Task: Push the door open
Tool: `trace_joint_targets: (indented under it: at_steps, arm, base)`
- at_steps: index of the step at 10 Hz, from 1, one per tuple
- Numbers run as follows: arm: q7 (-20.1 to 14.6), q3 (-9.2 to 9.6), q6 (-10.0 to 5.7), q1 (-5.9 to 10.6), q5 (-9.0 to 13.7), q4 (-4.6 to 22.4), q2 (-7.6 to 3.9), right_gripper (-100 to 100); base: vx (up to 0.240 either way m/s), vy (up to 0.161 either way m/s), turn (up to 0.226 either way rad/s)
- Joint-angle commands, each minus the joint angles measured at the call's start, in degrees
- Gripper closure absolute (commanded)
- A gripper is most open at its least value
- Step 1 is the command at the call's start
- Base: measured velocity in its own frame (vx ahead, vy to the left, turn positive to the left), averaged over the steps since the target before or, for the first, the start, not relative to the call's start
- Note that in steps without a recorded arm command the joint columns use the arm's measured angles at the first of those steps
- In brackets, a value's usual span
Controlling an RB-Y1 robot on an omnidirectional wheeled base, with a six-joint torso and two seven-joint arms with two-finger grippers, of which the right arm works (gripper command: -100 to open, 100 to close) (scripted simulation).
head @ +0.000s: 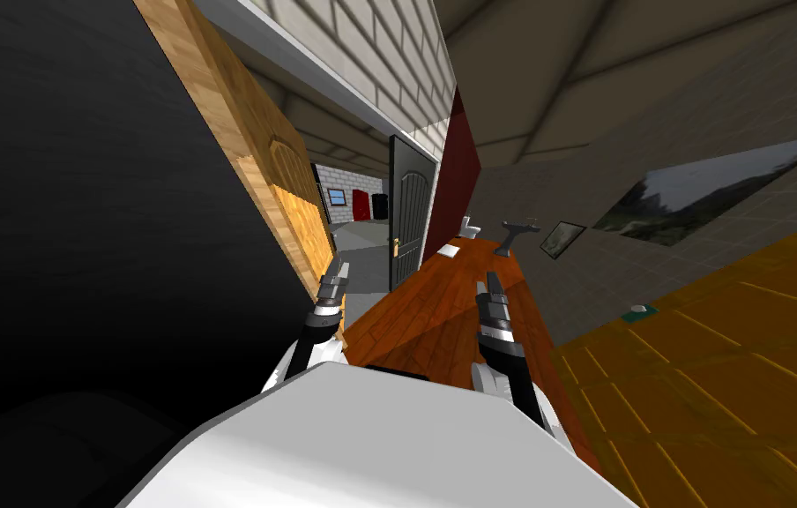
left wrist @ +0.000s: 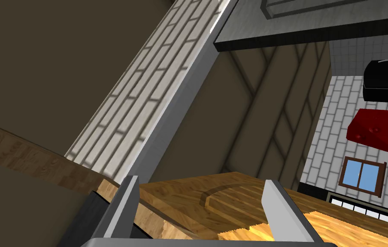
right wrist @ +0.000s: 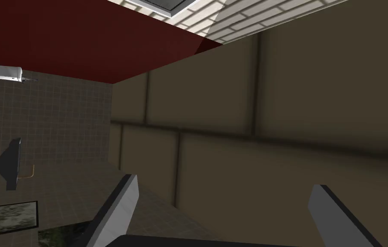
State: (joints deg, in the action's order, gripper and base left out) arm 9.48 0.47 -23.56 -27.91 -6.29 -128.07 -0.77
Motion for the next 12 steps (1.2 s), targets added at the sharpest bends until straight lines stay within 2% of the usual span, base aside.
trace_joint_targets:
  at_steps: [1, 5, 12]
  arm:
    - [-0.4, 0.72, 0.25, 0.95, 0.2, 1.8, -0.9, -100]
    - [-1.4, 2.21, 0.77, 2.92, 0.6, 5.5, -2.31, -100]
    - [-3.5, 5.69, 1.99, 7.52, 1.6, 14.1, -4.21, -100]
  base:
    - [0.107, -0.062, 0.133]
    - [0.18, -0.049, 0.116]
    - [0.185, -0.069, 0.14]
